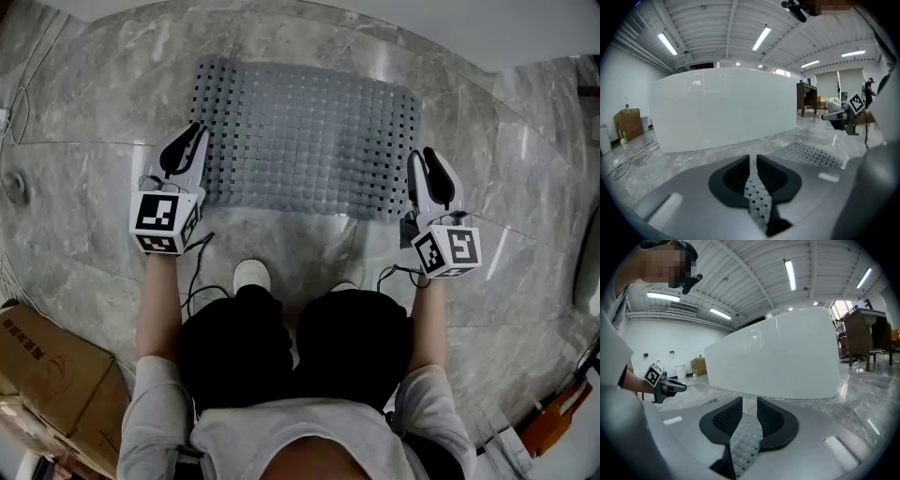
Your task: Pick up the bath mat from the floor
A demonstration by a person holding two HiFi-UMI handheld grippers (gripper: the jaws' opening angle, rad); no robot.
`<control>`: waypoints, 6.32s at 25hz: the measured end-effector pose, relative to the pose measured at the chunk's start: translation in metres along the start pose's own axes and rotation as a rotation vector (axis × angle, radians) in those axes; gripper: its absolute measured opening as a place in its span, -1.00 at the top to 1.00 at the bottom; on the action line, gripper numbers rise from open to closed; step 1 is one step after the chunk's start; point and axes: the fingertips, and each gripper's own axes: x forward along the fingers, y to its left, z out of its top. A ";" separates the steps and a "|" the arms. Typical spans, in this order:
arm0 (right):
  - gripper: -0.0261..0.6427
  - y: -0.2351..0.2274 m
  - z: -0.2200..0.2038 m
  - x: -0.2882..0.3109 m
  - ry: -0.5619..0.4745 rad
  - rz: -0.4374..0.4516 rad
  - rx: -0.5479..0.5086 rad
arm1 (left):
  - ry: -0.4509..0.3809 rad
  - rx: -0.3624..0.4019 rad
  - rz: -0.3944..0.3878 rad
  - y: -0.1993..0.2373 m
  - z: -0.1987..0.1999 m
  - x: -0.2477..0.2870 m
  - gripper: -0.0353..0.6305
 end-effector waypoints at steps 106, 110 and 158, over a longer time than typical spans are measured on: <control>0.74 0.000 0.210 -0.118 0.281 -0.234 0.172 | 0.205 -0.140 0.007 0.008 0.245 -0.130 0.75; 0.74 0.011 0.279 -0.150 0.268 -0.232 0.160 | 0.196 -0.150 0.009 0.008 0.306 -0.173 0.75; 0.74 0.101 0.704 -0.350 -0.071 -0.258 0.027 | -0.162 -0.064 0.009 0.014 0.690 -0.426 0.73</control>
